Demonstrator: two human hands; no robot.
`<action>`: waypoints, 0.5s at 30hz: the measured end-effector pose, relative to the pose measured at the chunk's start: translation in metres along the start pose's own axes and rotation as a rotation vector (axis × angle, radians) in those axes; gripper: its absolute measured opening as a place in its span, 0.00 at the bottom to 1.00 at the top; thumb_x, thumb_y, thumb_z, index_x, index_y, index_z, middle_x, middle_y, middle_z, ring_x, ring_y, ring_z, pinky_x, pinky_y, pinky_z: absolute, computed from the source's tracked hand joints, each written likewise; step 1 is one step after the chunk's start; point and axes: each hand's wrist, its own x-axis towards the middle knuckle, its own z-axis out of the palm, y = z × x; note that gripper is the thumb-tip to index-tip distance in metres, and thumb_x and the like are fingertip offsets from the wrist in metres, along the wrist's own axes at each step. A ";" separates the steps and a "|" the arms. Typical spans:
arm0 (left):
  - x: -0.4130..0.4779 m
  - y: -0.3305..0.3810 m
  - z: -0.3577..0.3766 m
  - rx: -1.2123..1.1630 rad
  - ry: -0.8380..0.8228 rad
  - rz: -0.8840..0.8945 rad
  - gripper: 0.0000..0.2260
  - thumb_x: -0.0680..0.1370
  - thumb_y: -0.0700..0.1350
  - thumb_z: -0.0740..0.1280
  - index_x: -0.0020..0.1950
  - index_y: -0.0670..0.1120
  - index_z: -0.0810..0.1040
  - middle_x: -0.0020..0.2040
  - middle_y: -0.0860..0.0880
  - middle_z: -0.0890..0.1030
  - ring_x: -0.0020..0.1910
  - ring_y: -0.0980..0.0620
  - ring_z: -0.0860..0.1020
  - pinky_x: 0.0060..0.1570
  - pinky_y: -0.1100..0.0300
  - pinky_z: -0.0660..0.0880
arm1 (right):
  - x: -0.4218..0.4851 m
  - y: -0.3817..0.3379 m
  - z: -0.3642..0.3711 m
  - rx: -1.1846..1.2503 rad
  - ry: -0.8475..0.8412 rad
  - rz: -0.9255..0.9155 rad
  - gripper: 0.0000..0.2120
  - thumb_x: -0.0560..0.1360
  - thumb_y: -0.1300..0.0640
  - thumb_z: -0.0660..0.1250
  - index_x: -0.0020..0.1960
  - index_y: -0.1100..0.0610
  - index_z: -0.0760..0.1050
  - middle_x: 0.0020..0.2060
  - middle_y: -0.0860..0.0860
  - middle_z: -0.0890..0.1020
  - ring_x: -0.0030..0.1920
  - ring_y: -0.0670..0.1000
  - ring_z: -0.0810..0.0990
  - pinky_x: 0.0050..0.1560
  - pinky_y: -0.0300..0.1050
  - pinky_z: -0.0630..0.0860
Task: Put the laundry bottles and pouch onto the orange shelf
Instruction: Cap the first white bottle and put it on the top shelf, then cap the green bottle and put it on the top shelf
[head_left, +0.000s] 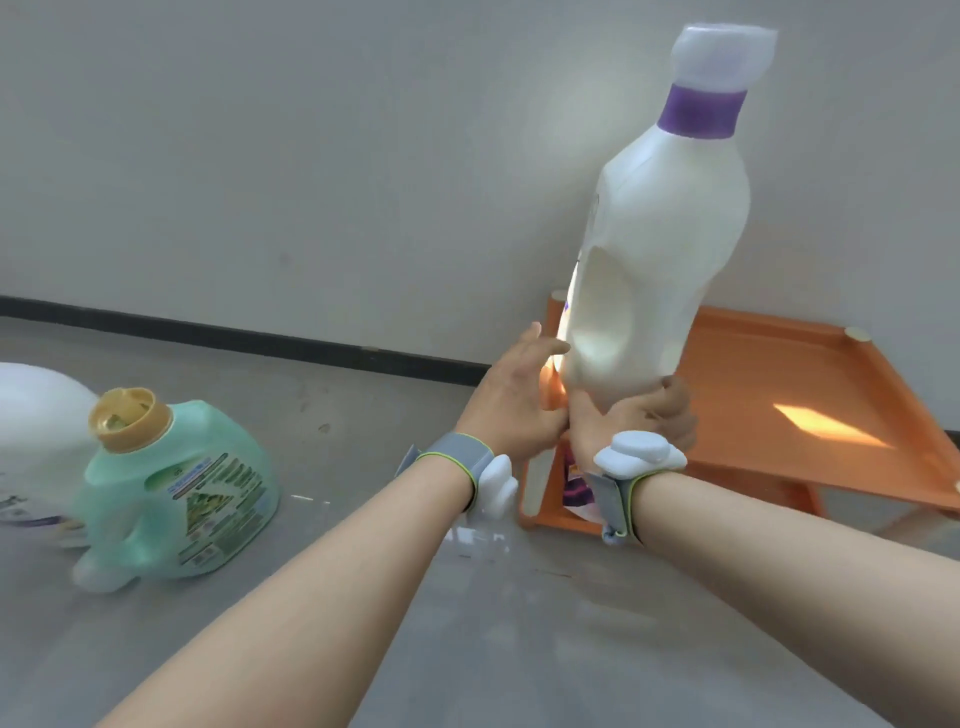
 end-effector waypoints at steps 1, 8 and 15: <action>-0.012 -0.006 -0.005 0.014 -0.030 -0.015 0.25 0.72 0.45 0.70 0.69 0.51 0.72 0.76 0.47 0.66 0.75 0.53 0.64 0.66 0.66 0.62 | -0.019 -0.007 0.011 0.029 0.001 0.099 0.33 0.73 0.45 0.69 0.69 0.61 0.63 0.67 0.58 0.68 0.67 0.60 0.68 0.68 0.51 0.62; -0.100 -0.072 -0.092 0.053 -0.001 -0.347 0.17 0.74 0.42 0.65 0.62 0.50 0.75 0.56 0.47 0.82 0.55 0.47 0.79 0.54 0.57 0.76 | -0.123 -0.054 0.083 -0.175 -0.633 -0.208 0.16 0.73 0.58 0.64 0.59 0.62 0.74 0.54 0.59 0.80 0.57 0.62 0.80 0.63 0.52 0.74; -0.201 -0.172 -0.205 0.387 -0.407 -1.059 0.04 0.74 0.39 0.64 0.47 0.41 0.75 0.44 0.41 0.78 0.42 0.44 0.77 0.40 0.59 0.70 | -0.228 -0.081 0.139 -0.131 -1.173 -0.257 0.16 0.72 0.62 0.66 0.59 0.59 0.78 0.54 0.60 0.83 0.52 0.58 0.83 0.55 0.51 0.82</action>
